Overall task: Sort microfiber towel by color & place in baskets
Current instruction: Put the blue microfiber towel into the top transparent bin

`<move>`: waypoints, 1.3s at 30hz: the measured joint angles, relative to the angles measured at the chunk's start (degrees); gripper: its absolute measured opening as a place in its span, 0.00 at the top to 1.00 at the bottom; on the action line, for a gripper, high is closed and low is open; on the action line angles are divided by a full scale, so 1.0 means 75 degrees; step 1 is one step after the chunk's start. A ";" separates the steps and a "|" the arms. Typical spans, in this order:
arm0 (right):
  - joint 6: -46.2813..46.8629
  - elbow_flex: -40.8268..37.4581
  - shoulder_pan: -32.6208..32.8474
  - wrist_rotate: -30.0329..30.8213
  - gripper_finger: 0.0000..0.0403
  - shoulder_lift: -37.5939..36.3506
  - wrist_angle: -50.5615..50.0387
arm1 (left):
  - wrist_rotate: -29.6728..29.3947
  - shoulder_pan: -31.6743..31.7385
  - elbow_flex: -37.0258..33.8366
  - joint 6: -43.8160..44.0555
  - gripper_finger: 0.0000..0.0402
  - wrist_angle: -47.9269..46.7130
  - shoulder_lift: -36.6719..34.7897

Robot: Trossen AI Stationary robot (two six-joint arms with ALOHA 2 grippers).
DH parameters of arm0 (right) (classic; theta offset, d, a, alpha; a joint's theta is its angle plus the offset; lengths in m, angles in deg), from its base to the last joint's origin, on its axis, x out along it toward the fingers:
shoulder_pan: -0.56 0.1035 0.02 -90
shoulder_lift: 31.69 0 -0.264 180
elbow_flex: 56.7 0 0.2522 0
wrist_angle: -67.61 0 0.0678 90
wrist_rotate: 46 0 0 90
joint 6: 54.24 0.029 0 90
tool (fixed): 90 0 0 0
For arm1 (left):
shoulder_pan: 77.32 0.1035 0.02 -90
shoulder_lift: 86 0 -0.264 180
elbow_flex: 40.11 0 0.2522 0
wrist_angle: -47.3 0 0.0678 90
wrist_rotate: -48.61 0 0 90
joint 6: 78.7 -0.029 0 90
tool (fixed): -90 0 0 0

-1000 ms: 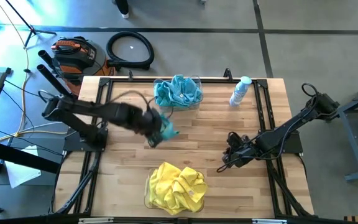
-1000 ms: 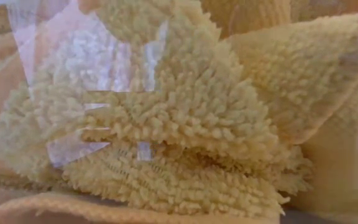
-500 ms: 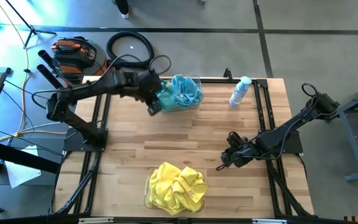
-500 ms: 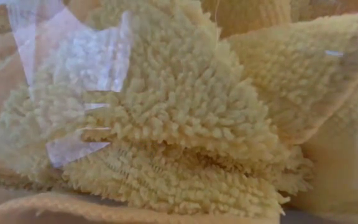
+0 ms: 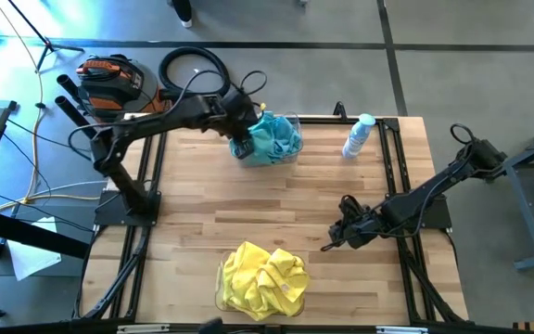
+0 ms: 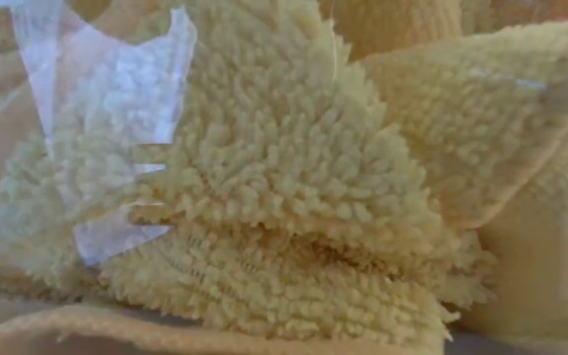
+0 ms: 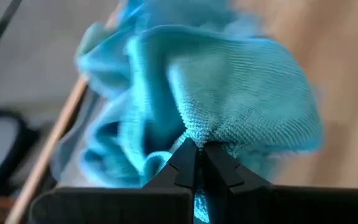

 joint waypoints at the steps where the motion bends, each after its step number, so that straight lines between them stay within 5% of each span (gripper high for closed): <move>1: 0.0000 0.0000 -0.0035 0.0005 0.71 0.0001 0.0001 | -0.0190 0.0102 0.0000 -0.0064 1.00 -0.0018 0.0136; 6: 0.0000 0.0000 -0.0234 0.0014 0.71 0.0001 0.0040 | -0.1538 0.0612 -0.0002 0.0127 1.00 -0.0100 0.0674; 17: -0.0060 0.0000 -0.0544 0.0117 0.71 0.0001 0.0025 | 0.0237 0.0772 -0.0001 -0.0025 0.95 -0.0005 0.1563; 27: -0.0019 0.0000 -0.0550 0.0495 0.71 0.0001 0.0025 | 0.0368 0.0797 0.0008 0.0152 0.69 0.0079 0.2545; 31: -0.0003 0.0000 -0.0550 0.0504 0.71 0.0002 0.0024 | -0.0416 0.0698 0.0023 0.0124 0.59 0.0202 0.2698; 39: -0.0003 0.0000 -0.0550 0.0521 0.71 0.0002 0.0024 | -0.0515 0.0635 0.0378 0.0087 0.56 0.0066 0.2475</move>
